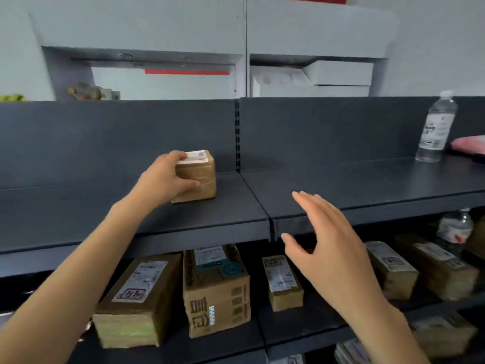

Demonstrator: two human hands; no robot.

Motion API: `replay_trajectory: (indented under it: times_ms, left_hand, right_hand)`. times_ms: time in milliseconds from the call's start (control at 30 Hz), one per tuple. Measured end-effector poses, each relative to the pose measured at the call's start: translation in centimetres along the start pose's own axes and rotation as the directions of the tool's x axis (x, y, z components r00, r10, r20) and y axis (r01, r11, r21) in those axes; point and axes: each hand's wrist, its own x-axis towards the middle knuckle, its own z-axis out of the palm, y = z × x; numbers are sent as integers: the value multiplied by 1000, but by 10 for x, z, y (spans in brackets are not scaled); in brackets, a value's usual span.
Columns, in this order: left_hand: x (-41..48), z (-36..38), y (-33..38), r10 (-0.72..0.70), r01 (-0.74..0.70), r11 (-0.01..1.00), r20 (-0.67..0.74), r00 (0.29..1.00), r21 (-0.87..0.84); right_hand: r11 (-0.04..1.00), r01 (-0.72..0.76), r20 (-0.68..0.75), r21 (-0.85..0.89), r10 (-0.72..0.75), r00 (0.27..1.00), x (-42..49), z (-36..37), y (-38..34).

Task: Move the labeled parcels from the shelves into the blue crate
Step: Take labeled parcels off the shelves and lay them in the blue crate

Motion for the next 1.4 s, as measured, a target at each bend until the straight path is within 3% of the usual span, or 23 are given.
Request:
replay_trajectory:
  times_ms: [133, 200, 367, 467, 567, 600, 700, 833, 1100, 1400]
  left_hand:
    - [-24, 10, 16, 39, -43, 997, -62, 997, -70]
    - [-49, 15, 40, 91, -103, 977, -72, 993, -188]
    - [-104, 51, 113, 252, -286, 874, -137, 958, -392]
    - [-142, 93, 160, 356, -385, 761, -162, 921, -522]
    - [-167, 155, 189, 433, -292, 715, 74, 899, -635]
    - [-176, 175, 200, 449, -271, 714, 125, 885, -646]
    - [-208, 220, 236, 504, -435, 721, -24, 864, -539]
    - [-217, 293, 292, 385, -258, 756, 90, 919, -601]
    - [-208, 419, 338, 168, -64, 920, 241, 956, -387]
    - [-222, 446, 353, 94, -23, 959, 237, 967, -284]
  right_hand:
    - [991, -123, 26, -45, 124, 992, -40, -12, 41]
    - [981, -177, 39, -81, 181, 983, -52, -19, 59]
    - [955, -279, 49, -98, 285, 957, -69, -36, 102]
    - [934, -325, 43, -147, 334, 942, -84, -49, 139]
    - [917, -364, 18, -164, 372, 928, -97, -67, 184]
    - [911, -377, 20, -165, 386, 922, -100, -74, 203]
    - [897, -411, 35, -163, 421, 906, -107, -91, 261]
    - [899, -417, 81, -135, 430, 899, -114, -99, 336]
    - [913, -398, 220, -90, 408, 886, -125, -81, 478]
    - [889, -441, 399, 121, 363, 842, -111, -29, 554]
